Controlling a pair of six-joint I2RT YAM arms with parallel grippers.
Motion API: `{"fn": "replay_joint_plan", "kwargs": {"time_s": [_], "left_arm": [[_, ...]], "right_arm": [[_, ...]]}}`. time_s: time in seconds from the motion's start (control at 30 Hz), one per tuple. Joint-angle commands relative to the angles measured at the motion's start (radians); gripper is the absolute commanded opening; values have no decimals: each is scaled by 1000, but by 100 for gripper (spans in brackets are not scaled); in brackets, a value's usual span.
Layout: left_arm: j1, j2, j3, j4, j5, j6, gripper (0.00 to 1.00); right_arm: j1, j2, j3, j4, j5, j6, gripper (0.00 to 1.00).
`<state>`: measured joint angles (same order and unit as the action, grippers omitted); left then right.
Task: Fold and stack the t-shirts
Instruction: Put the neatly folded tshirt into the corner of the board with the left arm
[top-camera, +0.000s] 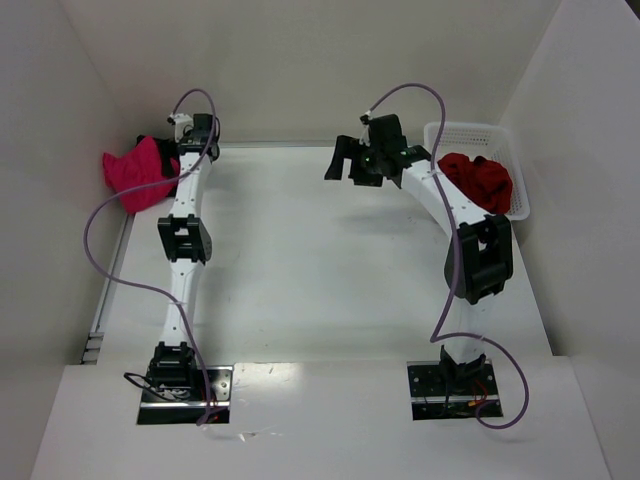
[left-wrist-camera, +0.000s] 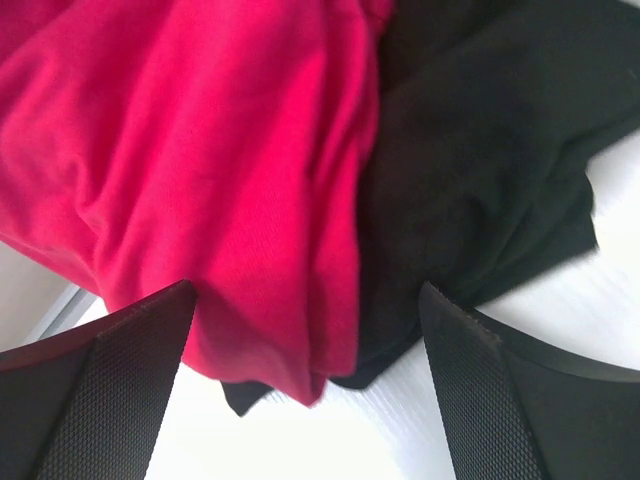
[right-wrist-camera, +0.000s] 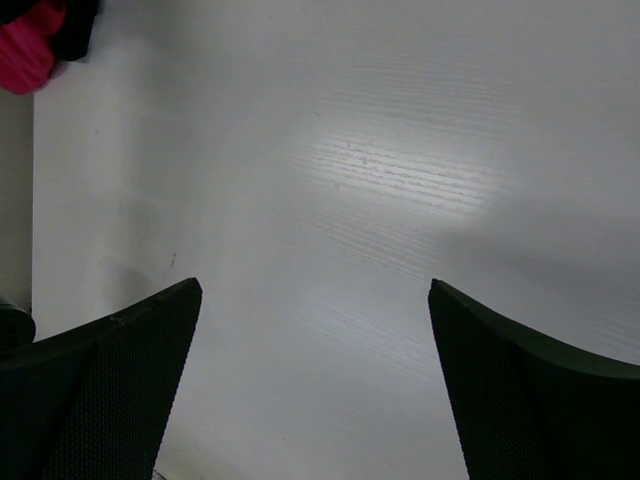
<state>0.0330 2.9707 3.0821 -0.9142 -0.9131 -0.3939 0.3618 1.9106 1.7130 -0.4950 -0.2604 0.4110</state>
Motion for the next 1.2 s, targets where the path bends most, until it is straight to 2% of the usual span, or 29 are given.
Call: {"fn": "replay_joint_plan", "kwargs": {"time_s": [0.0, 0.3, 0.37, 0.5, 0.73, 0.93, 1.17], "left_arm": [[19, -1, 53, 29, -29, -46, 100], [62, -1, 53, 126, -47, 27, 97], [62, 8, 53, 126, -59, -2, 97], [82, -2, 53, 72, 48, -115, 96], [82, -12, 53, 95, 45, -204, 96], [76, -44, 53, 95, 213, -208, 96], [51, -84, 53, 95, 166, -259, 97]], "right_arm": [[-1, 22, 42, -24, -17, 17, 100], [-1, 34, 42, -24, -28, 38, 100], [-1, 34, 42, -24, -28, 38, 100], [-1, 54, 71, -45, -28, 38, 100], [-1, 65, 80, -45, -28, 57, 100], [-1, 74, 80, -54, -28, 66, 100], [-1, 74, 80, -54, -37, 66, 100]]}}
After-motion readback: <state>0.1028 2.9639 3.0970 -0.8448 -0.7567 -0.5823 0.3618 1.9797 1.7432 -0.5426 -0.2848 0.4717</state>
